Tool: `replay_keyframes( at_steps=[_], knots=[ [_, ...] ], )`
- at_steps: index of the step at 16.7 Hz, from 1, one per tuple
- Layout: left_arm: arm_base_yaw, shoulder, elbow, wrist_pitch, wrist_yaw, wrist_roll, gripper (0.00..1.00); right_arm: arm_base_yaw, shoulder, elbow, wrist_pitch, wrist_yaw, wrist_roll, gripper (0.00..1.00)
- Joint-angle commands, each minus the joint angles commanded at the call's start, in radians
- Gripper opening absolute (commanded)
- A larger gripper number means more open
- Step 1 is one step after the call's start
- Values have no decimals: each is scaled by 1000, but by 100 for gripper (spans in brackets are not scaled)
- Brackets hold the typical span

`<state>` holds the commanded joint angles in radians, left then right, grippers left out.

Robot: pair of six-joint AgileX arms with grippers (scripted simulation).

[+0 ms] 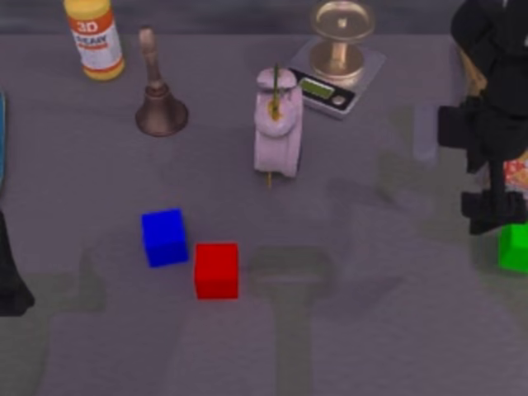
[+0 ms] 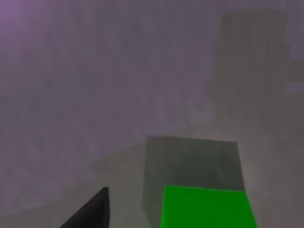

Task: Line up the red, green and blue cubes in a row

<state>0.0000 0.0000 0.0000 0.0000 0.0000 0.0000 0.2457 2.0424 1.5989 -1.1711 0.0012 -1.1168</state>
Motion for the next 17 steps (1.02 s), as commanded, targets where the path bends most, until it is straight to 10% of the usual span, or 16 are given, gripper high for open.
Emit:
replay_keyframes(
  at_steps=[6,17],
  knots=[
    [0,0,0,0,0,0,100,-173,-164,-238,116,0,-120,100],
    [0,0,0,0,0,0,100,-173,-86,-342,301,0,-118,100]
  ],
)
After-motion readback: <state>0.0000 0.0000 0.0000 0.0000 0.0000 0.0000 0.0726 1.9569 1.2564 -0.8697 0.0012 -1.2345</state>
